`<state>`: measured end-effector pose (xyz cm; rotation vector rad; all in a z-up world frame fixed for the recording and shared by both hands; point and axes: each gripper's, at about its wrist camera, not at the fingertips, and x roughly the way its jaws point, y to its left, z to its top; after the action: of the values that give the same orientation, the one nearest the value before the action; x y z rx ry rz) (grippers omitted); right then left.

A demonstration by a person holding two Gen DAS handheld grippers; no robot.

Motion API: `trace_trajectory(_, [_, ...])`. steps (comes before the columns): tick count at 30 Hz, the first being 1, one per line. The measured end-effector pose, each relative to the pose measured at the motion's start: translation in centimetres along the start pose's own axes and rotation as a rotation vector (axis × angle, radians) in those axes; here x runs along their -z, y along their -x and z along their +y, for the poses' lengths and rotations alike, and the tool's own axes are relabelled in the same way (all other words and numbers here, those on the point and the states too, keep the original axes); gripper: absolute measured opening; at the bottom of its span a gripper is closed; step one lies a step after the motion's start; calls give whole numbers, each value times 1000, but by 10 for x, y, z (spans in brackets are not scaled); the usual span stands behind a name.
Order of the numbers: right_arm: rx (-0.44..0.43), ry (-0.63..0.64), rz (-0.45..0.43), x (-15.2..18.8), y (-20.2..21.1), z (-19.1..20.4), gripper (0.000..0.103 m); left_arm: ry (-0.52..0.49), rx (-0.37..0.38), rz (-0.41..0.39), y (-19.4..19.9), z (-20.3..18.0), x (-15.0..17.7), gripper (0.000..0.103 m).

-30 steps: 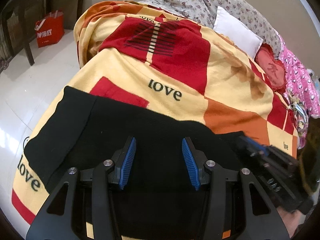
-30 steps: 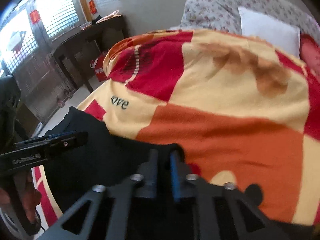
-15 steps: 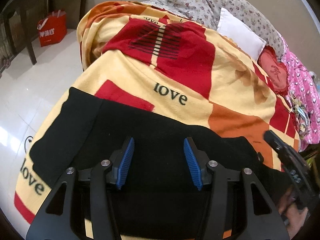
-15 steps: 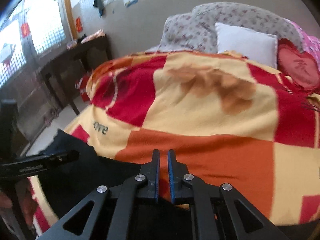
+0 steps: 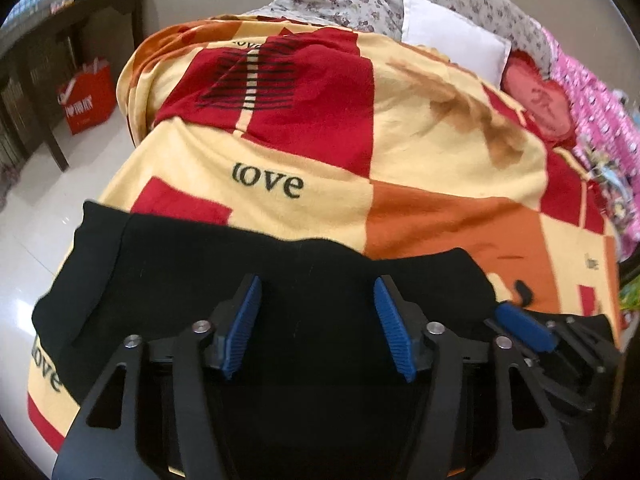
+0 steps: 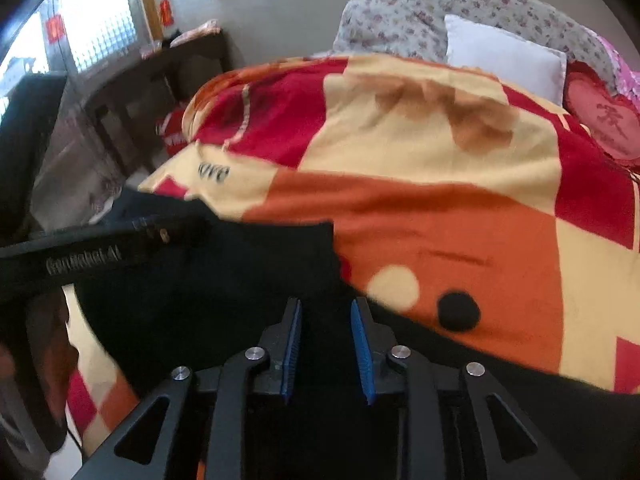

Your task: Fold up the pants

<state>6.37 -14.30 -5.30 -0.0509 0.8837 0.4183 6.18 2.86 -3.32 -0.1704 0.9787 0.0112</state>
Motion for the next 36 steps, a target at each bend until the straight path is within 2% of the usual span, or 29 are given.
trace_trajectory(6, [-9, -13, -5, 6, 28, -10, 26, -11, -22, -3, 3, -5, -4, 60])
trace_trajectory(13, [71, -44, -30, 41, 73, -42, 27, -43, 34, -22, 27, -28, 5, 60])
trace_trajectory(21, [198, -204, -62, 91, 120, -107, 27, -105, 129, 16, 27, -72, 28, 60])
trace_trajectory(23, [232, -256, -77, 103, 130, -127, 30, -115, 128, 20, 23, -79, 34, 60])
trace_trajectory(25, [271, -305, -43, 117, 132, -148, 30, -126, 120, 41, 16, -84, 37, 60])
trace_trajectory(28, [217, -359, -87, 133, 146, -166, 30, -171, 67, 41, 10, -94, 41, 60])
trace_trajectory(30, [214, -388, -108, 140, 156, -174, 30, -180, 64, 43, 11, -99, 40, 60])
trace_trajectory(33, [252, -423, -126, 149, 172, -182, 32, -191, 128, 58, 17, -111, 38, 60])
trace_trajectory(36, [261, -434, -112, 156, 179, -186, 35, -248, 178, 60, 20, -137, 37, 61])
